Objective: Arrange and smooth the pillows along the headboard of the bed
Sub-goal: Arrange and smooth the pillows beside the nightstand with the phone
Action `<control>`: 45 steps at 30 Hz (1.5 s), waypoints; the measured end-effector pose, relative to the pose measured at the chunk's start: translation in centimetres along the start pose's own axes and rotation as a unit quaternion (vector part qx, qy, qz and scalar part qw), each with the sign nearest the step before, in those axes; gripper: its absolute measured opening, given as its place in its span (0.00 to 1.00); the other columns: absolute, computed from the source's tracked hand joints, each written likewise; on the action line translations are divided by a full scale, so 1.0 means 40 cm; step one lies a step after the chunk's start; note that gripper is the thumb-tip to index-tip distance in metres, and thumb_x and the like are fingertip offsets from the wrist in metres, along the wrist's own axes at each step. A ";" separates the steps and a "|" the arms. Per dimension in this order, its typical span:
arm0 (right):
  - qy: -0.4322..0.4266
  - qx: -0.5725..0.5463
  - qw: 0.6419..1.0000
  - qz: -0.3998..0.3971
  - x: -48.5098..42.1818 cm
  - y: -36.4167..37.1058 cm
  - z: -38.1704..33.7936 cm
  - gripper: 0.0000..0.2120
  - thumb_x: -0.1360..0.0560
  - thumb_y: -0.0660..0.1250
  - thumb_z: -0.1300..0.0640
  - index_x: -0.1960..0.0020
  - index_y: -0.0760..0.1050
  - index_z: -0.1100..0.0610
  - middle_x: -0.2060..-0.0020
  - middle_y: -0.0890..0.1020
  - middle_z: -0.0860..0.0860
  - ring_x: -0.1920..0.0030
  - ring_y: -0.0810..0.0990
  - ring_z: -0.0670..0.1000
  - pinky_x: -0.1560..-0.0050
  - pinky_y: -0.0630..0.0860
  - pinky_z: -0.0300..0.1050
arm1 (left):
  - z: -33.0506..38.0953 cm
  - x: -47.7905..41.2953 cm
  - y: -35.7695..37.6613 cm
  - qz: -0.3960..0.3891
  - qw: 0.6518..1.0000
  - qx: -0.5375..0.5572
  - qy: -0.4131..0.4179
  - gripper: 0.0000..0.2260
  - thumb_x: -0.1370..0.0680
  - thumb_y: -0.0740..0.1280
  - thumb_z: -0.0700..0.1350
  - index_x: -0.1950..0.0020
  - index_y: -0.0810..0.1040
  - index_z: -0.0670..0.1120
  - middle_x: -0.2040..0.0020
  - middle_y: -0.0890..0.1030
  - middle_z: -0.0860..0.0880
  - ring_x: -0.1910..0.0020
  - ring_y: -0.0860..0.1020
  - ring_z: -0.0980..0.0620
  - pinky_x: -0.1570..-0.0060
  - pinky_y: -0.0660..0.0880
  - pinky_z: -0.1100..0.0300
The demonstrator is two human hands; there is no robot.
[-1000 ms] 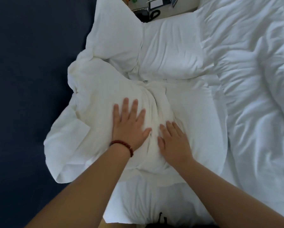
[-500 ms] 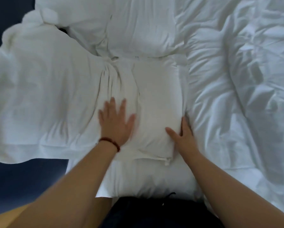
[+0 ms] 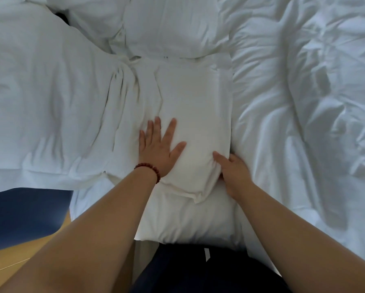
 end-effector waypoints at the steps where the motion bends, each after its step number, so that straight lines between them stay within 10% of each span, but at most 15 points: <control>1: -0.044 0.053 0.998 0.014 0.010 -0.009 -0.026 0.09 0.24 0.70 0.50 0.51 0.82 0.55 0.54 0.86 0.51 0.51 0.84 0.51 0.43 0.79 0.51 | 0.000 -0.002 -0.003 -0.002 1.000 0.006 -0.001 0.32 0.22 0.43 0.69 0.21 0.36 0.61 0.19 0.37 0.47 0.21 0.35 0.48 0.26 0.31 0.49; 6: -0.184 0.148 0.966 0.110 0.072 -0.017 -0.114 0.19 0.20 0.64 0.51 0.69 0.71 0.52 0.74 0.75 0.42 0.71 0.73 0.39 0.67 0.70 0.32 | 0.006 -0.016 -0.001 0.027 0.999 -0.028 -0.032 0.31 0.22 0.39 0.68 0.22 0.32 0.59 0.20 0.36 0.44 0.21 0.34 0.47 0.27 0.30 0.49; 12: -0.060 0.203 0.973 0.091 0.067 -0.056 -0.010 0.13 0.23 0.67 0.46 0.62 0.75 0.52 0.67 0.78 0.45 0.63 0.77 0.48 0.62 0.73 0.40 | 0.032 -0.067 0.068 -0.094 0.994 -0.054 -0.018 0.31 0.21 0.39 0.67 0.24 0.28 0.59 0.22 0.29 0.42 0.23 0.30 0.44 0.30 0.26 0.44; 20: -0.093 0.208 0.960 0.163 0.117 -0.129 -0.005 0.20 0.20 0.64 0.51 0.63 0.71 0.65 0.71 0.73 0.53 0.70 0.72 0.51 0.71 0.70 0.37 | 0.039 0.044 0.096 -0.015 0.999 -0.010 0.027 0.30 0.22 0.36 0.67 0.25 0.29 0.60 0.22 0.30 0.46 0.24 0.29 0.45 0.29 0.26 0.48; 23: -0.065 0.303 0.945 0.109 0.090 -0.128 0.001 0.12 0.20 0.64 0.48 0.49 0.81 0.56 0.56 0.83 0.51 0.54 0.80 0.53 0.53 0.71 0.38 | 0.052 0.008 0.128 -0.080 0.996 -0.038 0.020 0.30 0.21 0.39 0.68 0.24 0.30 0.60 0.22 0.28 0.46 0.25 0.27 0.41 0.31 0.26 0.44; 27: -0.064 0.277 0.954 0.097 0.050 -0.087 -0.055 0.25 0.26 0.68 0.38 0.37 0.77 0.53 0.48 0.80 0.48 0.45 0.77 0.51 0.42 0.70 0.43 | 0.061 0.003 0.090 -0.114 0.992 -0.035 0.038 0.30 0.19 0.44 0.66 0.21 0.36 0.59 0.20 0.35 0.46 0.22 0.34 0.41 0.26 0.32 0.43; 33: -0.068 0.101 0.988 0.096 -0.047 0.061 -0.204 0.37 0.37 0.77 0.35 0.36 0.76 0.54 0.47 0.81 0.46 0.45 0.79 0.48 0.39 0.73 0.44 | -0.031 0.086 -0.158 0.215 0.972 -0.009 0.096 0.25 0.20 0.54 0.55 0.26 0.71 0.47 0.25 0.69 0.44 0.24 0.63 0.41 0.25 0.51 0.43; 39: -0.126 0.157 0.958 0.205 -0.058 0.127 -0.246 0.28 0.26 0.71 0.43 0.35 0.75 0.63 0.41 0.81 0.58 0.39 0.78 0.57 0.40 0.70 0.43 | -0.244 -0.066 -0.262 0.077 0.971 -0.225 -0.019 0.32 0.21 0.39 0.66 0.19 0.44 0.57 0.18 0.42 0.49 0.21 0.38 0.45 0.27 0.31 0.44; 45: -0.102 0.221 0.927 0.286 -0.072 -0.049 -0.254 0.33 0.27 0.66 0.33 0.39 0.76 0.61 0.49 0.82 0.59 0.48 0.80 0.62 0.42 0.75 0.53 | -0.374 -0.105 -0.222 0.033 0.989 -0.146 -0.017 0.38 0.29 0.35 0.72 0.20 0.38 0.59 0.19 0.38 0.48 0.21 0.35 0.51 0.28 0.30 0.53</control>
Point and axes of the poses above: each hand's wrist, its own x-axis away from the middle knuckle, its own y-axis out of the palm, z = x × y, the point moved 5 cm from there along -x, towards the middle knuckle
